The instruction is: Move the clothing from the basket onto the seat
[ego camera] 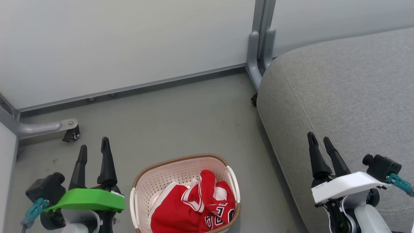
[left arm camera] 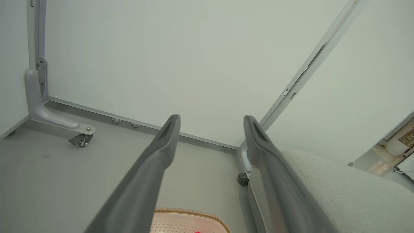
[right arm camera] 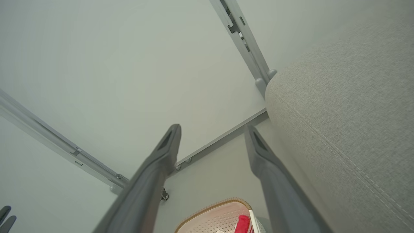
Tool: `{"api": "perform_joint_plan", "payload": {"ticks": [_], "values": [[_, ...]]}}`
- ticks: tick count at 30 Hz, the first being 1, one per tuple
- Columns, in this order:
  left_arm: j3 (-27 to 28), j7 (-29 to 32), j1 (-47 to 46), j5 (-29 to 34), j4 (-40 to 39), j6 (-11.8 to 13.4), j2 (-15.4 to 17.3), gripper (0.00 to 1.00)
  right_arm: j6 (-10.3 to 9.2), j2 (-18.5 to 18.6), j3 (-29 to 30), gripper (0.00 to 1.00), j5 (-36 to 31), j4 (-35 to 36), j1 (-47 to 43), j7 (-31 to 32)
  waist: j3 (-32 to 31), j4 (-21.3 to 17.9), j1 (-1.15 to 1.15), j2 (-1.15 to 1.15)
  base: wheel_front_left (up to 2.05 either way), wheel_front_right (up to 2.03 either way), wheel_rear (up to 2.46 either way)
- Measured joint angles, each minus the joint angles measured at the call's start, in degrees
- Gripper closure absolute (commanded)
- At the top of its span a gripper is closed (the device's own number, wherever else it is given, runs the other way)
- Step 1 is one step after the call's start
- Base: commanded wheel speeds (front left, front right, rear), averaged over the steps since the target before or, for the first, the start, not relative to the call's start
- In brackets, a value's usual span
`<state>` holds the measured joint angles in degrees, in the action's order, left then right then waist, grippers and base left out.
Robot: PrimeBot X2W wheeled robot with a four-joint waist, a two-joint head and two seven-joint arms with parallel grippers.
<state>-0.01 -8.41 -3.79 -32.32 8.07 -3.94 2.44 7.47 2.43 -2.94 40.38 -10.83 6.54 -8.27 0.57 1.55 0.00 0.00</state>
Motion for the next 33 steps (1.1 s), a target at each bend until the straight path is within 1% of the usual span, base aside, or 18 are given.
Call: {"api": "perform_joint_plan", "payload": {"ticks": [16,33], "values": [[-1.5,-2.3,0.6,10.8,0.5,0.0,0.1,0.00,0.00,0.1,-2.5,0.00,-10.0,-1.5,0.2,-2.4,0.0,0.8,0.00,0.00,0.00,0.00,0.00],[-2.6,-4.3,0.5,19.0,1.1,0.9,0.1,0.00,0.01,0.2,-3.4,0.00,-18.1,-0.6,0.6,-4.4,-0.1,1.4,0.00,0.00,0.00,0.00,0.00]]}}
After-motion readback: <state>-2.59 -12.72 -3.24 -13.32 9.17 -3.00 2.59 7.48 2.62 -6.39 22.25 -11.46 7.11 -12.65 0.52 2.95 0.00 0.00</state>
